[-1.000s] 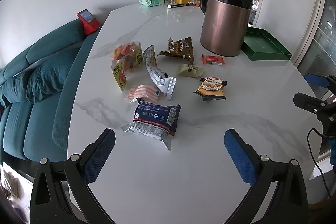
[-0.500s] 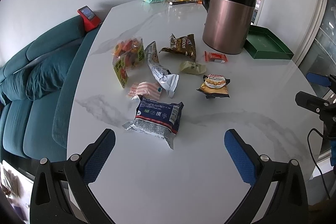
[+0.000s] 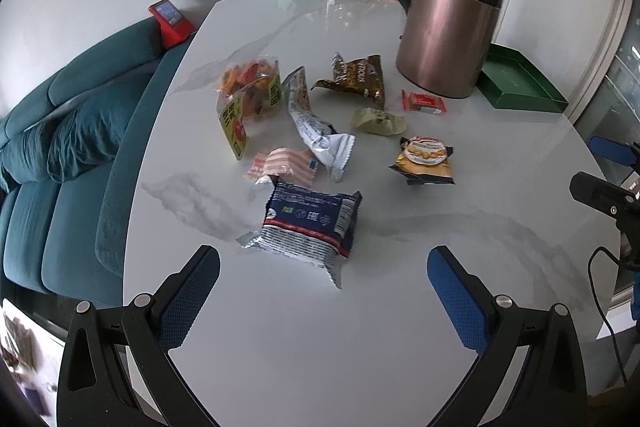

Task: Organize snacks
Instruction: 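Grasp the blue wafer pack with the left tool while the right grasps the Danisa packet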

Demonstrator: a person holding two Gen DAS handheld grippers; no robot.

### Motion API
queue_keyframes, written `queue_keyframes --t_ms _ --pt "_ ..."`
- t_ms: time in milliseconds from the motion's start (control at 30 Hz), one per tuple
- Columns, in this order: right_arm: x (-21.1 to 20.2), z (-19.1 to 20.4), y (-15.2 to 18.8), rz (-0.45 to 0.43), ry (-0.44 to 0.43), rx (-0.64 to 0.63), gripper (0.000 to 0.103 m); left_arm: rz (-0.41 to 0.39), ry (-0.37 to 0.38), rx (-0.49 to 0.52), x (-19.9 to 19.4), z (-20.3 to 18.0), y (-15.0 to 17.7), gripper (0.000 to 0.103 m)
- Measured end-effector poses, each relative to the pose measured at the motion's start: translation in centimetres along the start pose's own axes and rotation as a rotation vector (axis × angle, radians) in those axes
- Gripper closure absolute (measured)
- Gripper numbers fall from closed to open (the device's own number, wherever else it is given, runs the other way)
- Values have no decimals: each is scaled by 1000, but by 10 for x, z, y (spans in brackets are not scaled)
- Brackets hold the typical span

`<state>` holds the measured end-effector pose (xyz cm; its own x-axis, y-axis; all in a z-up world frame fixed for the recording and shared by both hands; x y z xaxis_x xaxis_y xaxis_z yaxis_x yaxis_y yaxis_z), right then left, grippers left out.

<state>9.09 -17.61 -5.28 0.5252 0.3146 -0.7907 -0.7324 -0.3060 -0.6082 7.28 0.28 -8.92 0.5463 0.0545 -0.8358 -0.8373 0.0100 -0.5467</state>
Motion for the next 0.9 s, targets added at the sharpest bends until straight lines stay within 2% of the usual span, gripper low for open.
queue_keyframes --t_ms 300,567,800,900 --pt "31 13 -14 22 -29 -13 0 42 -12 -80 30 17 -8 1" --pt "75 17 -25 62 -64 29 0 130 -5 -174 64 25 -9 1" --pt "119 24 -32 106 -60 40 0 192 -62 -252 84 34 -2 1" --pt "134 26 -33 123 -58 44 0 190 -77 -267 88 35 -4 1"
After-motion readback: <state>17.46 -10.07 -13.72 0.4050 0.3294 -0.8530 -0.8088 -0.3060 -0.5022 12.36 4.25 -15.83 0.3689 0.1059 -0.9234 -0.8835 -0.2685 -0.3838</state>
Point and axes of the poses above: each gripper's, at about its wrist camera, not at the fingertips, and x roughly the way its jaws point, z to its left, y to its underside, the point moved 7 cm from there along x, roughly the way its jaws point, and after that the axes turned 5 degrees about -y, right-handed, at the moved point
